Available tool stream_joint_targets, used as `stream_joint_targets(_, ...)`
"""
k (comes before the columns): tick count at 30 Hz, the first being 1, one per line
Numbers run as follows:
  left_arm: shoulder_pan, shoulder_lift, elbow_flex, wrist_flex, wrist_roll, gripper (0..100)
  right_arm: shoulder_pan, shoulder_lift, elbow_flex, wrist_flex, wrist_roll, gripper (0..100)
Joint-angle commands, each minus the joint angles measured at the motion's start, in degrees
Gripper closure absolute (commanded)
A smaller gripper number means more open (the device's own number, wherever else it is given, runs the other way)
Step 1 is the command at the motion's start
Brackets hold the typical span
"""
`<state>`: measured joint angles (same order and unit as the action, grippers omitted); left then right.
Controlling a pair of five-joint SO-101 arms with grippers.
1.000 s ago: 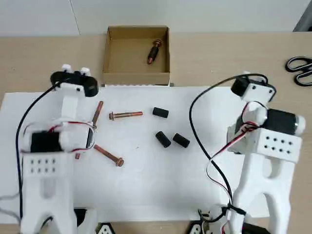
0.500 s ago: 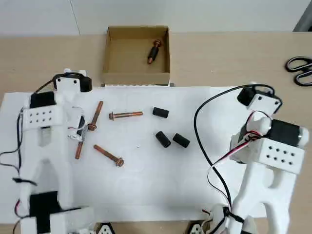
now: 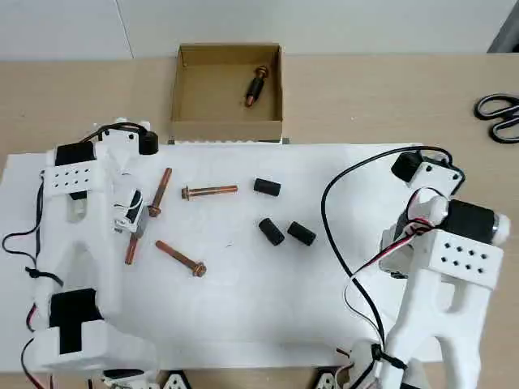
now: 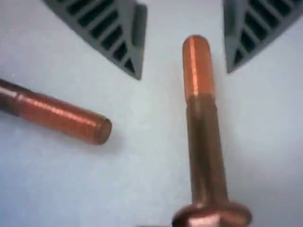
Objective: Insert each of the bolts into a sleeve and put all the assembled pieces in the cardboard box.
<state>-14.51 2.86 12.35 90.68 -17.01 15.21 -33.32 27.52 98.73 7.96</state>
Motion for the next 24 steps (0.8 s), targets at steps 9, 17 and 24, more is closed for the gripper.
stream_joint_targets(9, 0.0, 5.0, -2.2, -6.6, -1.1, 87, 0.3, -1.7, -0.4, -0.4, -0.5, 99.4)
stream_joint_targets(17, -0.1, 8.7, -2.2, -11.1, -1.1, 87, 0.3, -1.7, -0.4, -0.4, -0.5, 99.4)
stream_joint_targets(24, -0.2, 12.8, -2.2, -14.0, -1.1, 87, 0.3, -1.7, -0.4, -0.4, -0.5, 99.4)
